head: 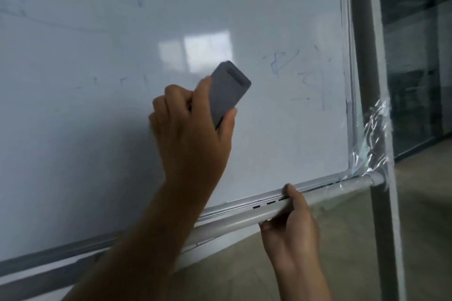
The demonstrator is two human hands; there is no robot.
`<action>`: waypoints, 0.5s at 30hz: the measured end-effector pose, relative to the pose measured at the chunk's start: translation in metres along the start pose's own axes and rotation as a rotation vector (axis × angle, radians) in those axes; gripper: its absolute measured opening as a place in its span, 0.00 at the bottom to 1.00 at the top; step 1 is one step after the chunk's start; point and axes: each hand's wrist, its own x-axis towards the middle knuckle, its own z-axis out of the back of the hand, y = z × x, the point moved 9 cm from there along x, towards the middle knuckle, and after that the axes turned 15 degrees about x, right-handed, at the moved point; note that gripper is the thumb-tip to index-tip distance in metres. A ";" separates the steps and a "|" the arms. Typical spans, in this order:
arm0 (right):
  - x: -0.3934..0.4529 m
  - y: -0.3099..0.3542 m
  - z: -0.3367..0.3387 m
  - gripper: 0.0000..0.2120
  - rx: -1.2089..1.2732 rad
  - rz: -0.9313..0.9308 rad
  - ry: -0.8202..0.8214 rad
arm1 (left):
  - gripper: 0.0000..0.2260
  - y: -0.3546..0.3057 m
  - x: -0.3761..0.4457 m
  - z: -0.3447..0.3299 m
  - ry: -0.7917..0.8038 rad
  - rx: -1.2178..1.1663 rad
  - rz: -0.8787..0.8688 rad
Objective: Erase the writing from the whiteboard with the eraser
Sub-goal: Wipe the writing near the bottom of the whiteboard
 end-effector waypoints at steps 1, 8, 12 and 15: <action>0.000 -0.001 -0.001 0.03 0.001 -0.003 0.005 | 0.23 -0.009 -0.010 -0.001 0.034 -0.003 -0.090; 0.001 -0.012 -0.004 0.15 -0.005 -0.040 0.067 | 0.22 0.036 0.014 0.001 0.010 0.039 0.073; -0.003 -0.017 -0.016 0.08 0.017 -0.077 0.135 | 0.22 -0.009 -0.009 -0.006 0.117 -0.004 -0.176; -0.006 -0.020 -0.017 0.06 0.008 -0.102 0.121 | 0.22 -0.018 -0.013 -0.003 0.097 0.053 -0.276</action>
